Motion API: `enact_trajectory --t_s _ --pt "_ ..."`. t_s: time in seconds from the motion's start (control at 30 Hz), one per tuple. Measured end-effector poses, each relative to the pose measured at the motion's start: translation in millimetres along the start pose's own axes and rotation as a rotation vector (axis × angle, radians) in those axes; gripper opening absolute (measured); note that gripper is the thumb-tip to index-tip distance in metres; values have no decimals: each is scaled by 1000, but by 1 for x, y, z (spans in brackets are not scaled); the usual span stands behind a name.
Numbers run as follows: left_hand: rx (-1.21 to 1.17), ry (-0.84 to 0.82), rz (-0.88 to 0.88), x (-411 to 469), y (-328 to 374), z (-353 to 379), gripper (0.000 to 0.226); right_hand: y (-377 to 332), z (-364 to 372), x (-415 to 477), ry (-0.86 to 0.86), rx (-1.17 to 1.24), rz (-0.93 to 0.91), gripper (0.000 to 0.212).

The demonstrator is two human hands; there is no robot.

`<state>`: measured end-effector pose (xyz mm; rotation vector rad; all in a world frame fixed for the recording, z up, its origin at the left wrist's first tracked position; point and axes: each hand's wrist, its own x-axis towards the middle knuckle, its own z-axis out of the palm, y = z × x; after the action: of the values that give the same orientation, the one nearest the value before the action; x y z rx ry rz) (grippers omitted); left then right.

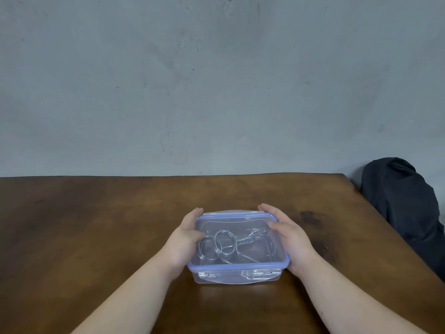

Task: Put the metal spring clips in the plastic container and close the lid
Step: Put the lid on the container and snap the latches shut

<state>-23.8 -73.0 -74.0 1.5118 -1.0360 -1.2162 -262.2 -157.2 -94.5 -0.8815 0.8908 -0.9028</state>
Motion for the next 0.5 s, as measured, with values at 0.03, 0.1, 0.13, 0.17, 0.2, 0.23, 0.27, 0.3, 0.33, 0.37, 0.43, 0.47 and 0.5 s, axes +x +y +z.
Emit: enact_trajectory --t_s 0.03,0.1,0.13,0.17,0.2,0.23,0.27,0.3,0.33,0.37,0.43,0.47,0.5 --pt "238 -25 49 -1 3 -1 75 -1 -1 0 -10 -52 7 46" --pt "757 -98 190 -1 10 -3 96 -5 -4 -1 -54 -215 -20 50" --pt "976 -160 255 -2 14 -4 106 -9 -5 -1 -79 -373 -75 51" --pt "1137 -230 294 -3 18 -4 120 -14 -6 -2 -115 -603 -160 54" --pt "1240 -299 297 -2 22 -5 133 -20 -7 -2 -172 -879 -248 57" --pt "1303 -358 272 -1 25 -5 141 -27 -6 -2 -242 -1157 -332 62" --pt "1341 -396 237 -1 30 -5 145 -35 -3 -2 -315 -1392 -387 71" --pt "1365 -407 212 0 33 -4 146 -41 1 -1 -378 -1567 -396 85" --pt "1388 -399 200 1 35 -2 144 -45 7 -3 -427 -1682 -374 100" --pt "1414 -382 201 0 38 1 142 -48 11 -2 -460 -1747 -336 111" --pt "1461 -354 222 -2 40 8 137 -50 18 -2 -482 -1793 -269 124" --pt "1472 -341 231 -3 41 10 134 -51 20 -1 -481 -1809 -246 127" --pt "1479 -331 236 -5 42 12 132 -53 21 -2 -485 -1829 -229 129"
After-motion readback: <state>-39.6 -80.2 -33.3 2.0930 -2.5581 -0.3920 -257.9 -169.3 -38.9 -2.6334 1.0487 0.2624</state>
